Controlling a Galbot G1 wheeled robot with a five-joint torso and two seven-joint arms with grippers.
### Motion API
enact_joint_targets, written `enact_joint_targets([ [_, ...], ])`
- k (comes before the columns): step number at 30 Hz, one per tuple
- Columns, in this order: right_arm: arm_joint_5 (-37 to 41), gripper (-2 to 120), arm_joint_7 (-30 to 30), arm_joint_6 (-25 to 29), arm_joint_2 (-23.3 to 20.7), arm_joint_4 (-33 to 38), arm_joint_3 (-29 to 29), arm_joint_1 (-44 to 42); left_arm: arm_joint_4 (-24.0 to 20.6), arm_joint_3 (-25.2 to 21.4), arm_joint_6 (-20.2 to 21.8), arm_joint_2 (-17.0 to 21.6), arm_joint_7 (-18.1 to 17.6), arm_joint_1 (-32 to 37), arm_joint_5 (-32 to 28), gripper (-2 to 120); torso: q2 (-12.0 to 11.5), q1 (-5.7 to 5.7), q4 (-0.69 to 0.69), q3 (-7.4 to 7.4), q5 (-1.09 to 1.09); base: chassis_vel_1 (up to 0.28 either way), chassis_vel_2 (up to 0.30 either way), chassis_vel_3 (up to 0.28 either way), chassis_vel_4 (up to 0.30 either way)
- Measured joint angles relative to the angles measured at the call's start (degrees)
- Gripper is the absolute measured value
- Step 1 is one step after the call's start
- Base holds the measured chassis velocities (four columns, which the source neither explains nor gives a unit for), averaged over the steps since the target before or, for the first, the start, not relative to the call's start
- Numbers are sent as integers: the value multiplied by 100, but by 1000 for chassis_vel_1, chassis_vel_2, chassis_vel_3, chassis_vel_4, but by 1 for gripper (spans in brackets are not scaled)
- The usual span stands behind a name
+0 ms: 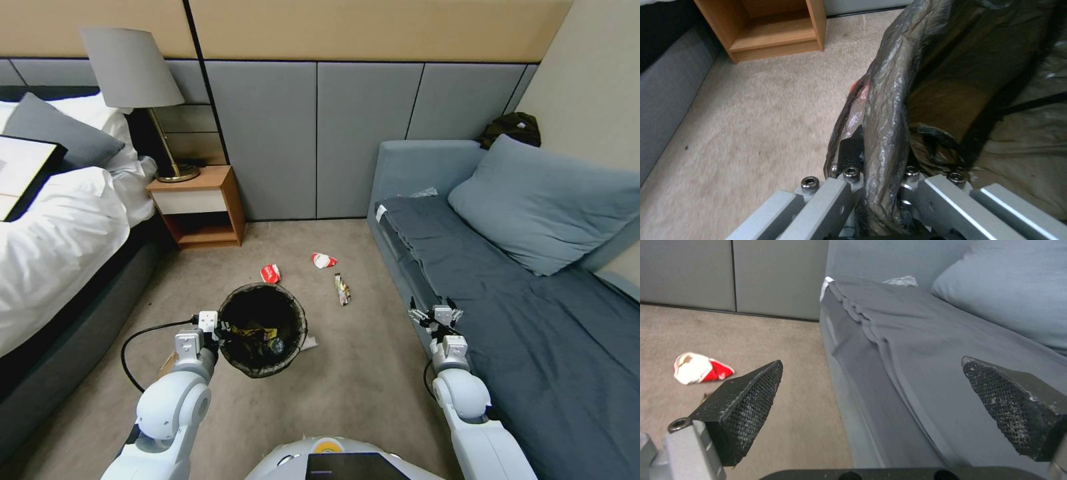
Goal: Pick up the trash bin, then pick up the garbage from the floor and place it into the trash bin.
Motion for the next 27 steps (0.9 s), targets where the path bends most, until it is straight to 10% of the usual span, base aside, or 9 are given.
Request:
enact_joint_targets([
  [27, -15, 100, 169, 64, 25, -85, -90, 6, 45, -32, 0, -34, 20, -5, 76, 0, 0, -1, -2, 0, -2, -61, 53, 51, -49],
])
